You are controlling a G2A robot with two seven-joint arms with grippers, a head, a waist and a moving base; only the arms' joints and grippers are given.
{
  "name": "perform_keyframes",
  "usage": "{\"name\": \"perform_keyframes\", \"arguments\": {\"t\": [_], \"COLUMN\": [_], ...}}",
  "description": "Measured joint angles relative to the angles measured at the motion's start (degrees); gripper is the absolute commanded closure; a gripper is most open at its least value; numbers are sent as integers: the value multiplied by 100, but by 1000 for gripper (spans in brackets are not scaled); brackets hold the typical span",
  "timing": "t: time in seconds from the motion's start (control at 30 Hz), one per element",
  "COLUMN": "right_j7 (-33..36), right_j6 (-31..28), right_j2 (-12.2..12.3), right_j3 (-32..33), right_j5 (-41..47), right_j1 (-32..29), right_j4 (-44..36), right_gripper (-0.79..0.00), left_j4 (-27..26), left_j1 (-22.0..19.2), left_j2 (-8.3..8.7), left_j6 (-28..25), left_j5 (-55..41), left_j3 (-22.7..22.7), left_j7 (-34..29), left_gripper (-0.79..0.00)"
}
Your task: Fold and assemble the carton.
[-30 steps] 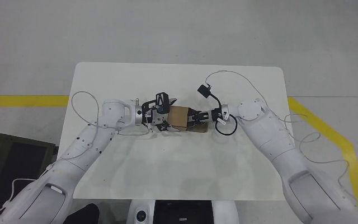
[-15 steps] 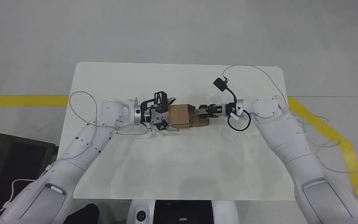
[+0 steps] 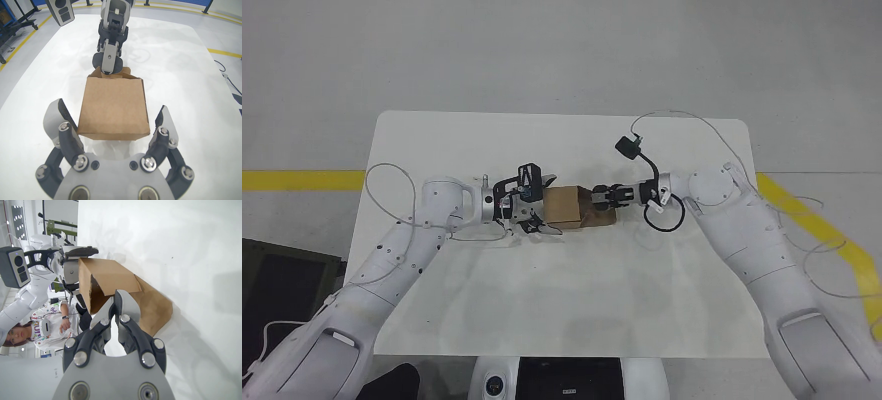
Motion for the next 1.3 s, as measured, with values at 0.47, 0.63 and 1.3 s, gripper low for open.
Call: {"name": "perform_keyframes", "arguments": {"t": [0.47, 0.63, 1.3], "right_j7": [235, 306, 261], "right_j6": [-5, -70, -252], "right_j2": [-229, -293, -367], "right_j3": [-417, -471, -435], "right_j5": [374, 556, 596], "right_j1": [131, 194, 429], "right_j4": [158, 322, 1046], "right_gripper": [0, 0, 0], "left_j4": [-2, -14, -31], "left_j1": [17, 30, 79], "left_j2": [-13, -17, -21], "left_j6": [-24, -7, -5], "left_j5": [77, 117, 238], "left_j3": [-55, -69, -145], "left_j7": [13, 18, 71], "left_gripper": [-785, -785, -785]}}
